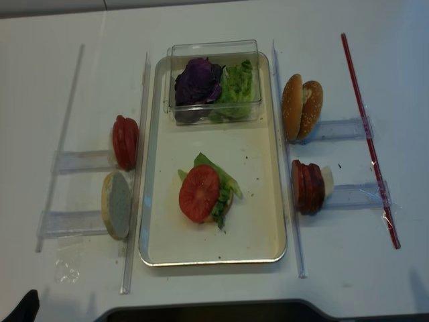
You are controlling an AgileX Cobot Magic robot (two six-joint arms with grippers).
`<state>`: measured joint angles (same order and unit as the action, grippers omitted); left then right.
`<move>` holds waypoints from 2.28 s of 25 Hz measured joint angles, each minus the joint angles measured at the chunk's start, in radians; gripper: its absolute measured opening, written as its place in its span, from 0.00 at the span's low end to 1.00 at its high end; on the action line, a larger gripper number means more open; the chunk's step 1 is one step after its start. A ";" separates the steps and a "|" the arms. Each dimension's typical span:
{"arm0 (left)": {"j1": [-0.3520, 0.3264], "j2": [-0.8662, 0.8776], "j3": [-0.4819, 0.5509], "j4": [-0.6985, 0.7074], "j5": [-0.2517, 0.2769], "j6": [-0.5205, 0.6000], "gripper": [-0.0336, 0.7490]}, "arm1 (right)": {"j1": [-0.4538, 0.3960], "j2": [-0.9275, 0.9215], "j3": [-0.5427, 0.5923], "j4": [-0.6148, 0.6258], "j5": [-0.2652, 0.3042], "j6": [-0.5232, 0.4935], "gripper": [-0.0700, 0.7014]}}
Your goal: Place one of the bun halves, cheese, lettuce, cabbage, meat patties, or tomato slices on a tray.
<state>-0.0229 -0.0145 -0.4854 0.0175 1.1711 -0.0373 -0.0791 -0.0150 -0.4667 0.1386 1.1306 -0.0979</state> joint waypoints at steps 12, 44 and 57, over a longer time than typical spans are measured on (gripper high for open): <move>0.000 0.000 0.000 0.000 0.000 0.000 0.74 | 0.000 0.000 0.000 0.000 0.000 0.000 0.82; 0.000 0.000 0.000 0.001 0.000 0.000 0.72 | 0.000 0.000 0.000 0.000 0.002 0.000 0.82; 0.000 0.000 0.000 0.001 0.000 0.000 0.72 | 0.000 0.000 0.000 0.000 0.002 0.000 0.82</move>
<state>-0.0229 -0.0145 -0.4854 0.0182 1.1711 -0.0373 -0.0791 -0.0150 -0.4667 0.1386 1.1324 -0.0979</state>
